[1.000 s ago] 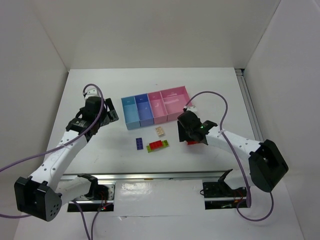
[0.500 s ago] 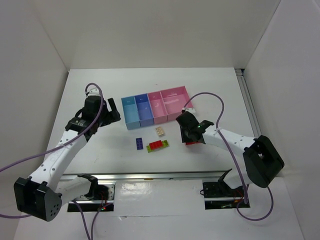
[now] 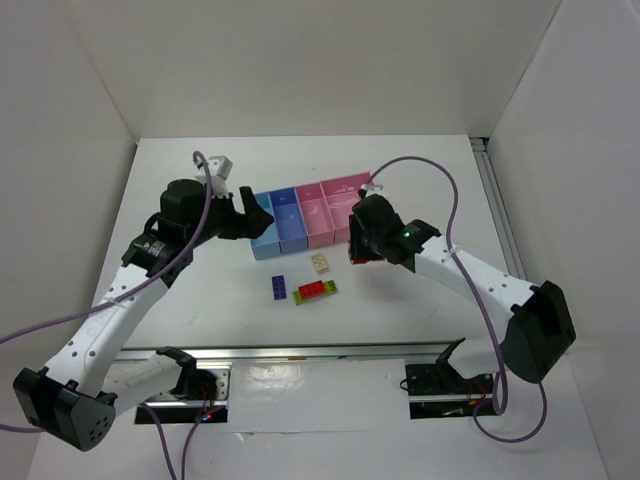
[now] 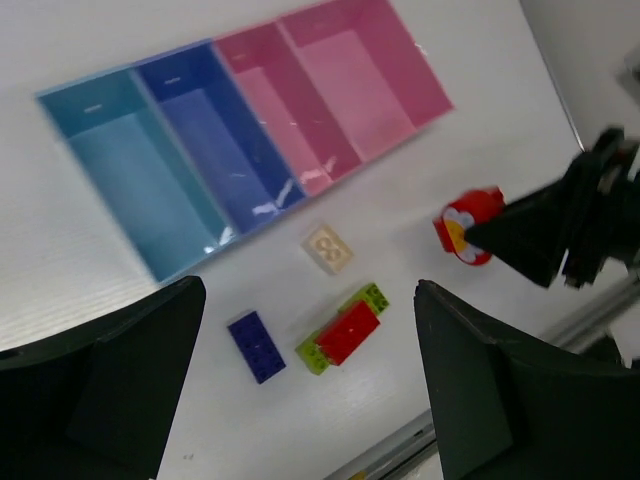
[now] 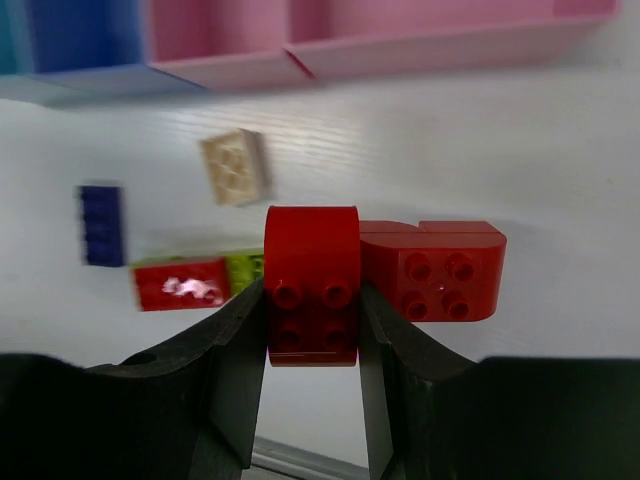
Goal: Sort the legos into containers by color
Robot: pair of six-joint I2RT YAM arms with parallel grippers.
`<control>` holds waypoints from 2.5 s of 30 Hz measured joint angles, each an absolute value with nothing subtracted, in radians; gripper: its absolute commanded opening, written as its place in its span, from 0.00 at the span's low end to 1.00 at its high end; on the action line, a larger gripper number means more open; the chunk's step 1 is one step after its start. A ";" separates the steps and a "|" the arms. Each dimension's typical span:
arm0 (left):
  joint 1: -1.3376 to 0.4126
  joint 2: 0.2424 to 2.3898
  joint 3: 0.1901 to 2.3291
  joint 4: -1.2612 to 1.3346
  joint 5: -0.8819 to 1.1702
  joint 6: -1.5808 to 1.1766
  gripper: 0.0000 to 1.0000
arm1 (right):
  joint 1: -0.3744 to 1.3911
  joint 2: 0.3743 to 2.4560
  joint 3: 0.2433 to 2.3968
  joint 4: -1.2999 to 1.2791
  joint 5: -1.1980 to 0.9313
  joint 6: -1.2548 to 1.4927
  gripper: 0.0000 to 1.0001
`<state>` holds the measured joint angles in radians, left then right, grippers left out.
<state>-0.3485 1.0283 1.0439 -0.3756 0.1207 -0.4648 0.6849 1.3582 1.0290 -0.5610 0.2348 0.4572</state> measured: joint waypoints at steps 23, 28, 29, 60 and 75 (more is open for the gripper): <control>-0.715 1.077 0.865 -0.086 0.290 -0.237 0.94 | 0.168 1.227 0.939 -0.272 -0.849 0.773 0.24; -0.719 1.120 0.863 0.002 0.280 -0.213 0.94 | 0.140 1.203 0.895 -0.164 -0.981 0.860 0.24; -0.722 1.131 0.863 0.024 0.278 -0.213 0.94 | 0.136 1.198 0.891 -0.149 -0.996 0.869 0.24; -0.883 1.427 0.940 0.406 0.168 -0.012 0.75 | 0.080 1.180 0.824 0.005 -1.129 0.945 0.24; -0.881 1.427 0.900 0.488 0.192 -0.031 0.00 | 0.069 1.182 0.796 0.033 -1.150 0.988 0.24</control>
